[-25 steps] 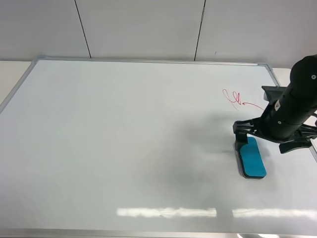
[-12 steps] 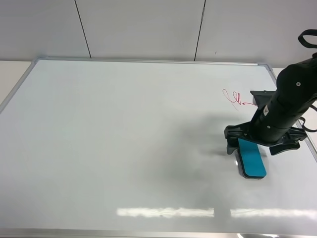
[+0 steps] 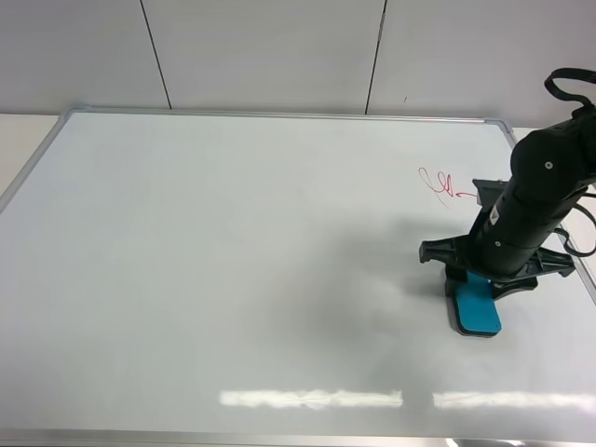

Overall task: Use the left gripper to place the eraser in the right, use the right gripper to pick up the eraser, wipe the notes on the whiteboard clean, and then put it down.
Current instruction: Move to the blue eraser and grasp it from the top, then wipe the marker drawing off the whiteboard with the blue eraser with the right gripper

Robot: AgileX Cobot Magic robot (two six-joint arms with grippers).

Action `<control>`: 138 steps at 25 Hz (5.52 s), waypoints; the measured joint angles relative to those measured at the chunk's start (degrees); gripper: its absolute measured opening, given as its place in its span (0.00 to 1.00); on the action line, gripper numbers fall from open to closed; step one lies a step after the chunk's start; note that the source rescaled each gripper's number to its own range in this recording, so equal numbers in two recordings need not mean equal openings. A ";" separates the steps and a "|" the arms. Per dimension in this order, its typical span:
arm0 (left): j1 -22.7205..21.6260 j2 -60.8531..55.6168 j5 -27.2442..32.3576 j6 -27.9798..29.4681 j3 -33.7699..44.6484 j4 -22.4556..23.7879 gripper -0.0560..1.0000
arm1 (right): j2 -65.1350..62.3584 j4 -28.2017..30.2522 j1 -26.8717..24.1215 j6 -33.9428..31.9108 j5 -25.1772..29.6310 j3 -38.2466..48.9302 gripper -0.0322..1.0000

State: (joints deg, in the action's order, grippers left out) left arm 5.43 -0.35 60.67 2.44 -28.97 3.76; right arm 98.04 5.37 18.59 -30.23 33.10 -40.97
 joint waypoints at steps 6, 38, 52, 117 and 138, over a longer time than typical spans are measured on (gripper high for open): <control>0.00 0.00 0.00 0.00 0.00 -0.05 1.00 | 0.12 0.00 0.00 1.37 0.75 0.00 0.03; 0.00 0.00 0.00 0.06 0.00 -0.05 1.00 | 29.18 -4.48 -6.26 18.25 33.02 -57.45 0.03; 0.00 0.00 0.00 0.06 0.00 -0.05 1.00 | 30.75 2.83 -17.24 20.12 34.15 -53.51 0.03; 0.00 0.00 -0.06 0.11 0.00 0.00 1.00 | 42.00 -7.45 3.37 25.08 36.34 -77.16 0.03; 0.00 0.00 0.00 0.11 0.00 0.00 1.00 | 24.09 2.91 -15.94 21.01 28.01 -41.40 0.03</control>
State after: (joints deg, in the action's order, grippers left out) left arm 5.43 -0.35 60.67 2.55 -28.97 3.76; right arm 122.13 8.28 2.65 -9.22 61.11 -82.37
